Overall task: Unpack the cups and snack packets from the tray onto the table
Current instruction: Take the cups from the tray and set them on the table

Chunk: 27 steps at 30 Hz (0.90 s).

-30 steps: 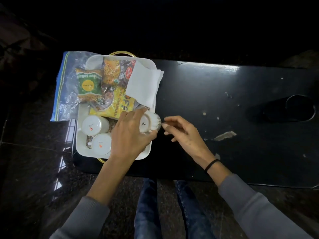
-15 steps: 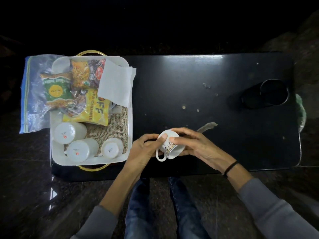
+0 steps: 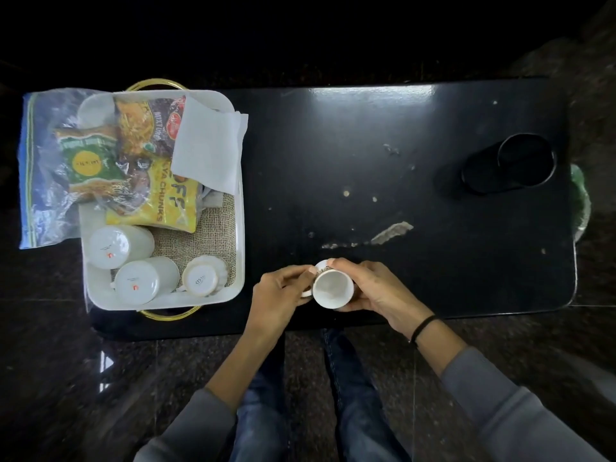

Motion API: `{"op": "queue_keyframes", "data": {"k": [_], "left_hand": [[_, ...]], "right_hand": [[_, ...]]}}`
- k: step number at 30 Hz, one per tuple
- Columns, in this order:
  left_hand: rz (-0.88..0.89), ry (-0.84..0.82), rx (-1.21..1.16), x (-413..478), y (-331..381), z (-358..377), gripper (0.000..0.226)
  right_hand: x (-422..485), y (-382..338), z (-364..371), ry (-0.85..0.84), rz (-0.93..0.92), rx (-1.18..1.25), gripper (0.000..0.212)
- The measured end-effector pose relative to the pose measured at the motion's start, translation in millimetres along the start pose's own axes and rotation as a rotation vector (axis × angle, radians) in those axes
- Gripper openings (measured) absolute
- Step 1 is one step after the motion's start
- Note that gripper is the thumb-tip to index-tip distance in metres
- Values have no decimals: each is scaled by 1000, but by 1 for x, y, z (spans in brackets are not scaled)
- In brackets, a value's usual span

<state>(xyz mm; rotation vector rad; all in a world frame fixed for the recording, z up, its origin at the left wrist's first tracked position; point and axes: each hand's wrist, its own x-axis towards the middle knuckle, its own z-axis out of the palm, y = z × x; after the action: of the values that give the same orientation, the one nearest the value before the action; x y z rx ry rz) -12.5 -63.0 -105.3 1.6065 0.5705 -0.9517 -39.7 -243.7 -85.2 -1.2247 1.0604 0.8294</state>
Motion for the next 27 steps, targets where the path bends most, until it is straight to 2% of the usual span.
{"op": "queue_keyframes", "data": {"k": [1, 5, 9, 12, 14, 18, 22, 27], "left_hand": [[-1, 0, 10, 1, 1, 0, 18], [-16, 1, 61, 7, 3, 3, 19], [-11, 9, 87, 11, 5, 3, 20], [14, 11, 157, 12, 7, 3, 19], [29, 11, 234, 10, 10, 2, 19], [71, 14, 450, 5, 20, -1, 19], [168, 155, 752, -3, 34, -7, 21], [398, 357, 886, -12, 46, -30, 17]], "right_hand": [[1, -1, 1, 1, 6, -3, 87], [2, -4, 2, 5, 17, -5, 74], [5, -7, 4, 30, 49, -22, 81], [6, -10, 4, 80, 47, -90, 63], [7, -13, 5, 164, 9, -219, 52], [7, -22, 10, 349, -134, -635, 51], [8, -35, 20, 415, -251, -807, 46], [6, -50, 43, 392, -422, -830, 30]]}}
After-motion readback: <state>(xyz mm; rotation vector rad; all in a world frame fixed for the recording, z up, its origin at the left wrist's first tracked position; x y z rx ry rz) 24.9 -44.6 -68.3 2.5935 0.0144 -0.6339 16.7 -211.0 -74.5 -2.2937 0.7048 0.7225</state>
